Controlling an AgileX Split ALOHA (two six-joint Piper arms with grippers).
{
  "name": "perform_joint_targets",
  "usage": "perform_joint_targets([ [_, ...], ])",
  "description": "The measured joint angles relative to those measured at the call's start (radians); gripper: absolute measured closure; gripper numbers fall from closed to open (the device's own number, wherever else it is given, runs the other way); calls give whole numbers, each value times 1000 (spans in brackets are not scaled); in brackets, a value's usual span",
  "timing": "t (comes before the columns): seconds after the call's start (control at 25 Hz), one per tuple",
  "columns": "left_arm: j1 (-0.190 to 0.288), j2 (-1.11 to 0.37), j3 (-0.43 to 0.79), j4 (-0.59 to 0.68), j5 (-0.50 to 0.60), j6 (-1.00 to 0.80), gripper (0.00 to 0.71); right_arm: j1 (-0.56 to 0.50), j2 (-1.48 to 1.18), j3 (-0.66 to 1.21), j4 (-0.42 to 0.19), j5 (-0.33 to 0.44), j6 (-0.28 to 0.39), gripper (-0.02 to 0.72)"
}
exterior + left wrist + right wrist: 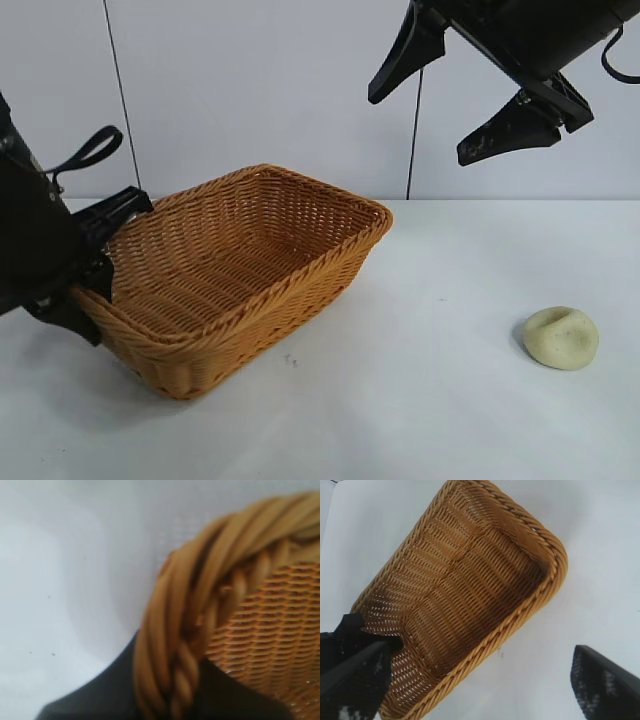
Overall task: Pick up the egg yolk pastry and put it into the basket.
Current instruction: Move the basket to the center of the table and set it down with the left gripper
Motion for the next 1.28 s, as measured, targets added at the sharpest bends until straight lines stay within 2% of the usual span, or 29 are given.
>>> perform_joint_targets([
  [0.24, 6, 123, -177, -21, 184, 302, 623, 0, 0, 0, -1, 10, 0, 8],
  [0.44, 6, 195, -273, -22, 266, 455, 623, 0, 0, 0, -1, 17, 0, 8],
  [0.76, 6, 247, -279, -32, 266, 514, 623, 0, 0, 0, -1, 17, 0, 8],
  [1.16, 6, 329, -279, -49, 189, 549, 624, 0, 0, 0, -1, 17, 0, 8],
  [1.28, 6, 333, -279, -52, 188, 550, 585, 0, 0, 0, -1, 17, 0, 8],
])
